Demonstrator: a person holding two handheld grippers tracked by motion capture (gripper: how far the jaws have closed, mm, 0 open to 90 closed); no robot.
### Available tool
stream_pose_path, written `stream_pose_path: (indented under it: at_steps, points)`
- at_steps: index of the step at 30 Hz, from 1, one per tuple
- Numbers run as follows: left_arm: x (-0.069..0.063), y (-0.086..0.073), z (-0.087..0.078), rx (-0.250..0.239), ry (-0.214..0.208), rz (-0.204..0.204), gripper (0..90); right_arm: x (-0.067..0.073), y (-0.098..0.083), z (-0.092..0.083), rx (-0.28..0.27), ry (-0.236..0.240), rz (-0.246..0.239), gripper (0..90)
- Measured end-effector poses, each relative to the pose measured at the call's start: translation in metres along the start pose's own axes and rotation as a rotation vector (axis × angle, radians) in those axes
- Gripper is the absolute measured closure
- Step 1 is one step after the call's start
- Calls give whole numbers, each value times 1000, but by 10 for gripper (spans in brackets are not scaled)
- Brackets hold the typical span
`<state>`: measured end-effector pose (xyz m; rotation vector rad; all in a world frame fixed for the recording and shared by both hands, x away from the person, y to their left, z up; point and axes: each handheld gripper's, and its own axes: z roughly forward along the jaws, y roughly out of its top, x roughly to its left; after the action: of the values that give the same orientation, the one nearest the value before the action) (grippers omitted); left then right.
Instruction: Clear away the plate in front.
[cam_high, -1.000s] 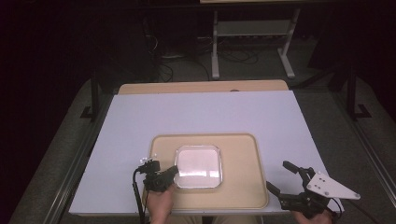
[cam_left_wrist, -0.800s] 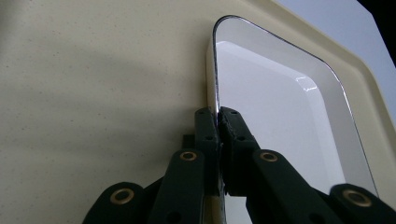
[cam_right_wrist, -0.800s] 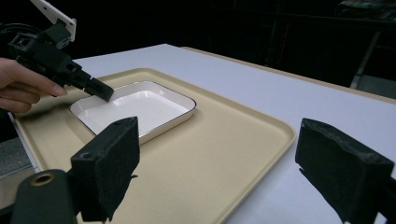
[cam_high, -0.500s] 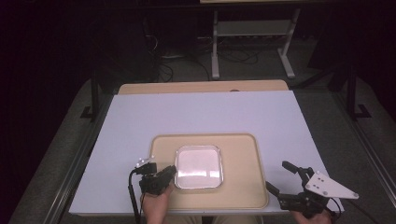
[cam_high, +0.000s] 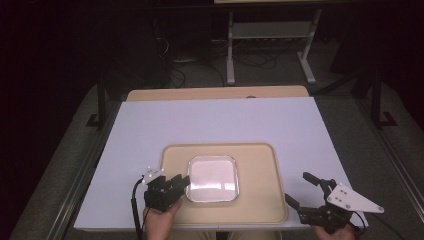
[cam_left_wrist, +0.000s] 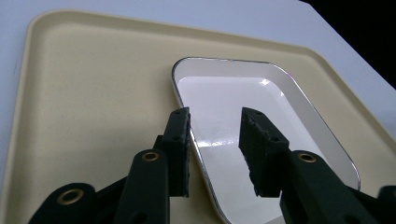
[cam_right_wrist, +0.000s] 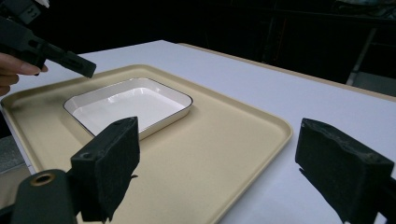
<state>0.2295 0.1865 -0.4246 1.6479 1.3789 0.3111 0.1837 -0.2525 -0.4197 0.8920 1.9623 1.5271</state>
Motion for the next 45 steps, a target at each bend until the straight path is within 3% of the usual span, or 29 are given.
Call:
stream_pose_path:
  at_steps: [6, 9, 17, 26, 28, 30, 33, 34, 36, 38, 39, 42, 45]
  points:
    - [-3, 4, -5, -28, -22, 126, 583, -1, 0, 0, 3, -7, 6, 129]
    - [-2, 7, -6, -37, -63, 150, 574, -1, 0, 0, 5, -12, 3, 130]
    - [1, 11, -9, -64, -112, 187, 517, -2, -1, 0, 8, -25, 9, 130]
    - [10, 20, -12, -77, -179, 296, 501, -4, -1, -1, 9, -38, 22, 130]
    - [10, 20, -12, -81, -182, 305, 499, -5, -1, -1, 10, -39, 23, 130]
    - [13, 22, -15, -86, -186, 349, 482, -6, -2, -1, 10, -44, 30, 130]
    - [15, 23, -19, -98, -200, 383, 448, -6, -2, -1, 11, -49, 31, 130]
    - [16, 25, -21, -104, -213, 396, 442, -6, -2, -1, 12, -49, 31, 130]
    - [21, 28, -23, -97, -279, 392, 412, -6, -2, -1, 15, -51, 31, 130]
    - [23, 30, -24, -94, -293, 399, 406, -6, -2, -1, 15, -51, 32, 130]
    - [28, 33, -28, -100, -313, 430, 390, -7, -2, -1, 16, -53, 33, 130]
    - [35, 38, -33, -108, -335, 441, 364, -7, -2, 0, 18, -54, 33, 130]
    - [40, 41, -39, -110, -342, 466, 349, -7, -2, 0, 21, -56, 34, 130]
